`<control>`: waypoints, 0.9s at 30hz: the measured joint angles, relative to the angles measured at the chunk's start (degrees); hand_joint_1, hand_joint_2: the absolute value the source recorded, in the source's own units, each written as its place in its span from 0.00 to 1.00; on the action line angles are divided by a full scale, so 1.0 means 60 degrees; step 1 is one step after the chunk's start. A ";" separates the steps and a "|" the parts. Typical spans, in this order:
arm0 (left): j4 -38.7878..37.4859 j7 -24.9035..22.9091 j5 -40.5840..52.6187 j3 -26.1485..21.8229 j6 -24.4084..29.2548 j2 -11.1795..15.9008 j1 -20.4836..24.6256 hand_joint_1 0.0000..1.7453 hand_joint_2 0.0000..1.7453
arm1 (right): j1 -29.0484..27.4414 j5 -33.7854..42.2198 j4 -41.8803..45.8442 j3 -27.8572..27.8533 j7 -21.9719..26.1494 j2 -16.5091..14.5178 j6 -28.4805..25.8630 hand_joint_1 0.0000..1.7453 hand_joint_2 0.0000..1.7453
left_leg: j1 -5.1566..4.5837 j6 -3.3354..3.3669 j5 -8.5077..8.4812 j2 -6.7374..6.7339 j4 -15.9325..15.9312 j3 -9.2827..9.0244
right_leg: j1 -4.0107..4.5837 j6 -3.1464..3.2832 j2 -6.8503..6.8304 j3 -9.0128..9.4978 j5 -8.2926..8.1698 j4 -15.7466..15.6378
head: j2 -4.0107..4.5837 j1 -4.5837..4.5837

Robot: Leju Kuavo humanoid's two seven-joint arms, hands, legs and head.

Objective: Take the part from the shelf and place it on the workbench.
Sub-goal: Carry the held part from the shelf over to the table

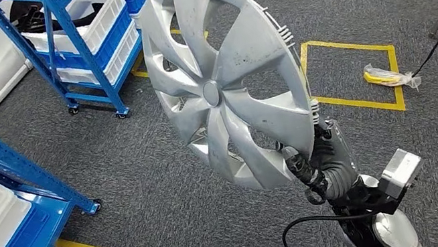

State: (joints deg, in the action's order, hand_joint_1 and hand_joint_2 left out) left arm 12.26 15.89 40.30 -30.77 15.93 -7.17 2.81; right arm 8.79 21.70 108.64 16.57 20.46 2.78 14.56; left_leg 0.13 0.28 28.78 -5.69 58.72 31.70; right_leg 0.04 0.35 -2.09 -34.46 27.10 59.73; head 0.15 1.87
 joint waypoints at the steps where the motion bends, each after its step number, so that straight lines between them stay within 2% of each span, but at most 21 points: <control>1: 0.0000 0.0000 0.0009 -0.0004 0.0001 0.0000 0.0010 0.00 1.00 | 0.0009 -0.0005 0.0012 0.0000 -0.0004 0.0008 0.0000 1.00 1.00 | 0.0017 -0.0045 0.0131 0.0153 0.0144 0.0047 | -0.0029 0.0057 0.0091 0.0004 -0.0028 -0.0030 | 0.0000 -0.0002; 3: 0.0000 -0.0004 0.0020 -0.0016 0.0002 0.0000 0.0015 0.00 1.00 | 0.0029 -0.0013 0.0034 0.0000 -0.0009 0.0018 -0.0002 1.00 1.00 | 0.0058 -0.0122 0.0664 0.0623 0.0988 0.0402 | -0.0078 0.0153 0.0257 0.0010 -0.0072 -0.0067 | 0.0000 -0.0002; 5: 0.0000 -0.0014 0.0022 -0.0032 0.0001 0.0000 -0.0013 0.00 1.00 | 0.0034 -0.0012 0.0037 0.0000 -0.0009 0.0019 -0.0005 1.00 1.00 | 0.0070 -0.0155 0.1185 0.0836 0.2193 0.0951 | -0.0084 0.0193 0.0462 -0.0003 -0.0085 -0.0057 | 0.0000 -0.0002; 6: 0.0000 -0.0018 0.0022 -0.0038 -0.0001 0.0000 -0.0030 0.00 1.00 | 0.0024 -0.0011 0.0037 0.0000 -0.0009 0.0020 -0.0007 1.00 1.00 | 0.0075 -0.0163 0.1254 0.0860 0.2561 0.1131 | -0.0083 0.0197 0.0576 -0.0006 -0.0088 -0.0049 | 0.0000 -0.0002; 7: 0.0000 -0.0021 0.0022 -0.0042 -0.0002 0.0000 -0.0041 0.00 1.00 | 0.0015 -0.0011 0.0037 0.0000 -0.0011 0.0021 -0.0012 1.00 1.00 | 0.0080 -0.0160 0.1117 0.0871 0.2573 0.1155 | -0.0084 0.0198 0.0703 -0.0008 -0.0089 -0.0033 | 0.0000 -0.0002; 8: 0.0000 -0.0021 0.0022 -0.0045 -0.0002 0.0000 -0.0044 0.00 1.00 | 0.0006 -0.0011 0.0037 0.0000 -0.0012 0.0021 -0.0019 1.00 1.00 | 0.0088 -0.0148 0.0823 0.0898 0.2231 0.1017 | -0.0087 0.0196 0.0832 -0.0007 -0.0088 -0.0012 | 0.0000 -0.0002; 9: 0.0000 -0.0021 0.0022 -0.0049 -0.0002 0.0000 -0.0043 0.00 1.00 | 0.0003 -0.0011 0.0037 0.0000 -0.0012 0.0021 -0.0027 1.00 1.00 | 0.0103 -0.0130 0.0450 0.1003 0.1630 0.0759 | -0.0093 0.0187 0.0956 -0.0011 -0.0082 0.0014 | 0.0000 -0.0002; 10: 0.0000 -0.0022 0.0023 -0.0057 -0.0002 0.0000 -0.0043 0.00 1.00 | 0.0008 -0.0011 0.0037 0.0000 -0.0010 0.0021 -0.0037 1.00 1.00 | 0.0121 -0.0111 0.0160 0.1204 0.0995 0.0490 | -0.0085 0.0163 0.1080 -0.0033 -0.0079 0.0051 | 0.0000 -0.0002; 11: 0.0000 -0.0023 0.0026 -0.0067 -0.0002 0.0000 -0.0044 0.00 1.00 | 0.0016 -0.0011 0.0037 0.0000 -0.0009 0.0020 -0.0047 1.00 1.00 | 0.0139 -0.0093 -0.0002 0.1385 0.0507 0.0282 | -0.0082 0.0125 0.1190 -0.0072 -0.0081 0.0085 | 0.0000 -0.0001; 13: 0.0000 -0.0031 0.0037 -0.0084 -0.0003 0.0003 -0.0035 0.00 1.00 | 0.0024 -0.0011 0.0037 0.0000 -0.0006 0.0021 -0.0066 1.00 1.00 | 0.0137 -0.0048 -0.0027 0.1571 0.0127 0.0132 | -0.0096 0.0004 0.1379 -0.0164 -0.0127 0.0096 | 0.0000 -0.0001; 15: 0.0000 -0.0048 0.0046 -0.0092 -0.0001 0.0000 -0.0002 0.00 1.00 | 0.0010 -0.0010 0.0037 0.0000 -0.0007 0.0026 -0.0081 1.00 1.00 | 0.0143 0.0060 -0.0087 0.1383 0.0042 0.0110 | -0.0125 -0.0122 0.1500 -0.0223 -0.0175 0.0071 | 0.0000 -0.0001; 16: 0.0000 -0.0058 0.0047 -0.0096 0.0000 -0.0003 0.0013 0.00 1.00 | 0.0008 -0.0007 0.0037 0.0000 -0.0008 0.0030 -0.0085 1.00 1.00 | 0.0156 0.0132 -0.0129 0.1276 -0.0010 0.0098 | -0.0113 -0.0170 0.1377 -0.0274 -0.0106 0.0154 | 0.0000 0.0016; 17: 0.0000 -0.0067 0.0047 -0.0100 0.0000 -0.0008 0.0020 0.00 1.00 | 0.0014 -0.0005 0.0036 0.0000 -0.0007 0.0035 -0.0086 1.00 1.00 | 0.0170 0.0201 -0.0167 0.1155 -0.0064 0.0089 | -0.0097 -0.0209 0.1155 -0.0395 0.0072 0.0409 | 0.0000 0.0032; 19: 0.0000 -0.0075 0.0046 -0.0108 -0.0004 -0.0016 0.0013 0.00 1.00 | 0.0028 0.0004 0.0032 0.0002 -0.0006 0.0042 -0.0085 1.00 1.00 | 0.0151 0.0276 -0.0192 0.0928 -0.0107 0.0092 | -0.0080 -0.0264 0.0614 -0.0854 0.0676 0.1445 | 0.0000 0.0065; 20: 0.0000 -0.0077 0.0045 -0.0110 -0.0007 -0.0020 0.0003 0.00 1.00 | 0.0030 0.0006 0.0027 0.0003 -0.0005 0.0043 -0.0085 1.00 1.00 | 0.0138 0.0289 -0.0189 0.0809 -0.0104 0.0101 | -0.0089 -0.0285 0.0484 -0.1117 0.0948 0.2045 | 0.0000 0.0065; 21: 0.0000 -0.0078 0.0044 -0.0112 -0.0011 -0.0022 -0.0005 0.00 1.00 | 0.0027 0.0009 0.0017 0.0004 -0.0006 0.0043 -0.0087 1.00 1.00 | 0.0129 0.0293 -0.0182 0.0692 -0.0100 0.0107 | -0.0100 -0.0295 0.0425 -0.1292 0.1084 0.2465 | 0.0000 0.0065; 22: 0.0000 -0.0079 0.0044 -0.0113 -0.0016 -0.0022 -0.0005 0.00 1.00 | 0.0025 0.0011 0.0005 0.0004 -0.0006 0.0043 -0.0091 1.00 1.00 | 0.0122 0.0294 -0.0172 0.0575 -0.0096 0.0107 | -0.0108 -0.0295 0.0393 -0.1302 0.1037 0.2553 | 0.0000 0.0064; 23: 0.0000 -0.0079 0.0045 -0.0114 -0.0020 -0.0024 0.0002 0.00 1.00 | 0.0027 0.0011 -0.0006 0.0004 -0.0009 0.0043 -0.0098 1.00 1.00 | 0.0116 0.0288 -0.0159 0.0467 -0.0089 0.0101 | -0.0111 -0.0280 0.0348 -0.1122 0.0824 0.2271 | 0.0000 0.0065; 24: 0.0000 -0.0078 0.0047 -0.0114 -0.0023 -0.0026 0.0013 0.00 1.00 | 0.0031 0.0010 -0.0014 0.0004 -0.0012 0.0043 -0.0106 1.00 1.00 | 0.0109 0.0274 -0.0140 0.0369 -0.0083 0.0084 | -0.0106 -0.0247 0.0252 -0.0779 0.0509 0.1680 | 0.0000 0.0064; 25: 0.0000 -0.0077 0.0051 -0.0114 -0.0025 -0.0033 0.0023 0.00 1.00 | 0.0040 0.0006 -0.0017 0.0004 -0.0014 0.0043 -0.0112 1.00 1.00 | 0.0098 0.0251 -0.0119 0.0280 -0.0081 0.0061 | -0.0072 -0.0206 0.0045 -0.0398 0.0274 0.1003 | 0.0000 0.0065; 27: 0.0000 -0.0075 0.0059 -0.0116 -0.0025 -0.0047 0.0026 0.00 1.00 | 0.0074 -0.0007 -0.0016 0.0004 -0.0015 0.0044 -0.0116 1.00 1.00 | 0.0049 0.0179 -0.0080 0.0102 -0.0067 0.0027 | 0.0041 -0.0111 -0.0288 0.0066 0.0065 0.0082 | 0.0000 0.0064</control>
State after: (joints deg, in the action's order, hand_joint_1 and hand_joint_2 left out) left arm 12.26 15.44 40.66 -31.46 15.78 -7.45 2.97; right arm 9.23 21.66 108.55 16.59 20.37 3.04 13.87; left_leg 0.42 1.35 28.30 -5.08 58.32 31.86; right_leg 0.28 -0.31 -3.82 -34.06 27.49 60.22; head 0.15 2.25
